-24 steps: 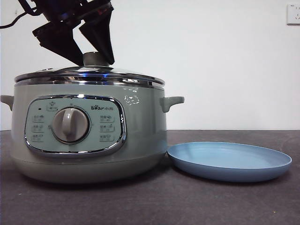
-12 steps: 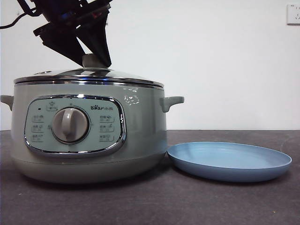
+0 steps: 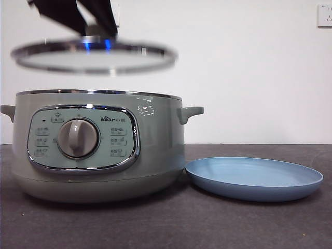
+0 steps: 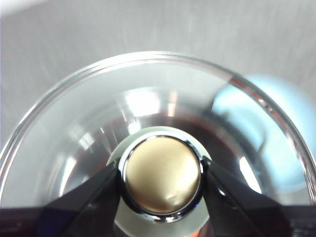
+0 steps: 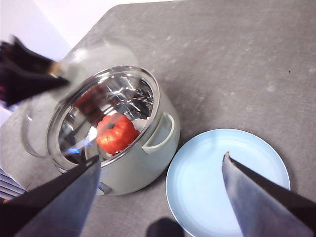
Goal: Take the pumpkin out from the steamer,put the pumpkin in the blue plate,close the lid
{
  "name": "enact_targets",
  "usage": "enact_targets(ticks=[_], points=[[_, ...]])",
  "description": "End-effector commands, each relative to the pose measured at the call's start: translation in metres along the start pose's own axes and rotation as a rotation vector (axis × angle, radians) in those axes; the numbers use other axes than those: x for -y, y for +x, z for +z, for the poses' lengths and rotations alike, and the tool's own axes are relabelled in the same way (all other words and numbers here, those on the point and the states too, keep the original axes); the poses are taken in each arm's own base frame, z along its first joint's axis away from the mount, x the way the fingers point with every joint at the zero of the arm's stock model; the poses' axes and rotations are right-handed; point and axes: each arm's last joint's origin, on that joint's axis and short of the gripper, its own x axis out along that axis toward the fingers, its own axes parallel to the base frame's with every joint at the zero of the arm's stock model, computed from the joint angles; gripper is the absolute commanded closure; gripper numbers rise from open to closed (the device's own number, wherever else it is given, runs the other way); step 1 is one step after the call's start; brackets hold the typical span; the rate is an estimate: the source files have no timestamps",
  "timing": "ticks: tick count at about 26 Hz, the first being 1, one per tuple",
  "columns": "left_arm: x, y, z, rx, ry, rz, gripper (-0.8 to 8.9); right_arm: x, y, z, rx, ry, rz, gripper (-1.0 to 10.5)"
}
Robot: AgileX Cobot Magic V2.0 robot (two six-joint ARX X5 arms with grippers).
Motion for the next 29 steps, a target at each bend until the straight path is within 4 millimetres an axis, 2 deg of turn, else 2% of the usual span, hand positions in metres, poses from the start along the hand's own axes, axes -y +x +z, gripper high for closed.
enact_targets(ticks=[1,5,9,16,21,27,29], points=[[0.002,-0.033,0.012,0.138,0.013,0.003,8.22,-0.002,0.003,0.003,0.011,-0.002,0.019,5.4],[0.002,-0.066,0.010,0.204,0.010,0.075,8.22,-0.006,0.012,0.006,0.014,-0.023,0.061,5.4],[0.001,-0.099,0.002,0.244,0.000,0.168,8.22,-0.012,0.032,0.011,-0.004,-0.036,0.127,5.4],[-0.002,-0.148,-0.018,0.275,-0.010,0.377,8.22,-0.033,0.087,0.015,-0.125,-0.086,0.255,5.3],[-0.005,-0.173,-0.033,0.276,-0.033,0.536,8.22,-0.055,0.128,0.023,-0.216,-0.128,0.258,4.0],[-0.007,-0.195,-0.049,0.262,-0.041,0.676,8.22,-0.087,0.170,0.039,-0.354,-0.202,0.298,4.0],[-0.007,-0.200,-0.054,0.249,-0.040,0.718,8.22,-0.104,0.187,0.048,-0.420,-0.266,0.238,3.7]])
